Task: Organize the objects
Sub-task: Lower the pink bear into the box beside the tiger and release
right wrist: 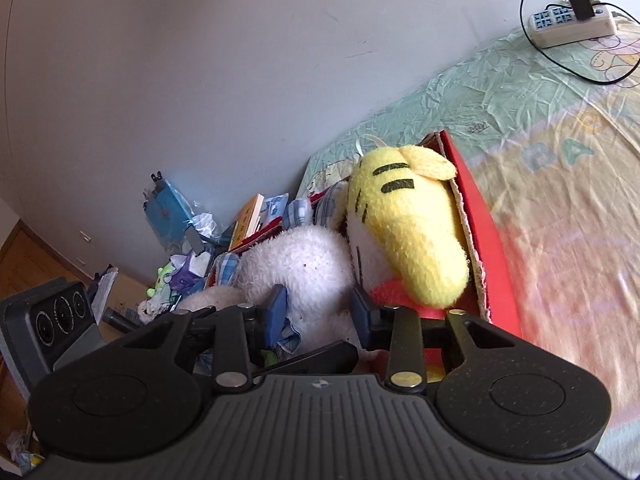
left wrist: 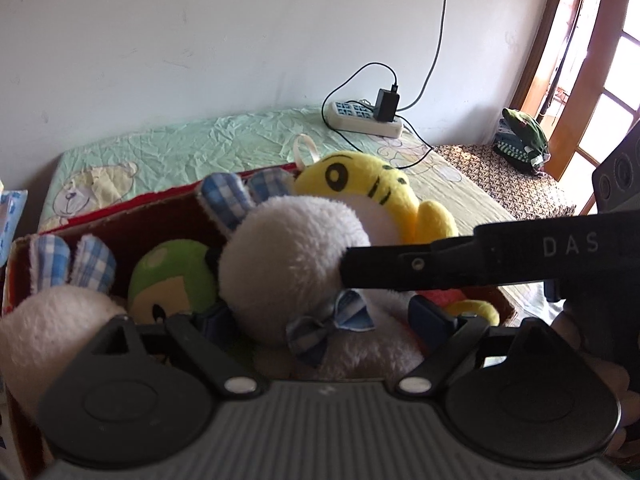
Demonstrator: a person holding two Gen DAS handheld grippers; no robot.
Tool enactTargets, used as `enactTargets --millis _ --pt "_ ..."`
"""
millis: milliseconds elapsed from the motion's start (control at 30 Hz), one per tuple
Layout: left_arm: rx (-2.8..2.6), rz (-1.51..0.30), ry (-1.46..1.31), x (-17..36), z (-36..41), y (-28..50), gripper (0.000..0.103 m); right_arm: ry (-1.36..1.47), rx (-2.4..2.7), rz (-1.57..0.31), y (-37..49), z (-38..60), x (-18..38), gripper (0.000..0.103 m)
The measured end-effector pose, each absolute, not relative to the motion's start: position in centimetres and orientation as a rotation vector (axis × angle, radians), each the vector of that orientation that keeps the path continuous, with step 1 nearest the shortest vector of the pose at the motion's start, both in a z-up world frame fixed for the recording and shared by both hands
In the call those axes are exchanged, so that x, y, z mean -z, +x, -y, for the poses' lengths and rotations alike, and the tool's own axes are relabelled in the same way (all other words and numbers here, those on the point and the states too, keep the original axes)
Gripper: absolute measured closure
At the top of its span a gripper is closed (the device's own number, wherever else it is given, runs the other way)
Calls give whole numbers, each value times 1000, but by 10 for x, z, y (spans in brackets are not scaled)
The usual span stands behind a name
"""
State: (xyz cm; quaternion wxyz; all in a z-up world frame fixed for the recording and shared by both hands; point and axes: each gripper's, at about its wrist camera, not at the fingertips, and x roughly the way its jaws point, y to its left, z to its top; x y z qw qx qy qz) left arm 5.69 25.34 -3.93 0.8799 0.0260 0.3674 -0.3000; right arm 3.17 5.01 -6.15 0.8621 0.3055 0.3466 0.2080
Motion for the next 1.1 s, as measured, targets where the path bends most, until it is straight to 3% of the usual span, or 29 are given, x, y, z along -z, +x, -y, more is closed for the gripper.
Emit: enactTargets --millis 400,900,1100 --pt "551 -774 104 33 -248 46 4 604 -365 -717 10 -45 52 66" --pt "261 -809 193 26 -225 29 4 580 -368 -761 7 -34 56 65" --pt "154 -825 197 22 -211 17 4 544 -390 -778 -1 -19 45 52"
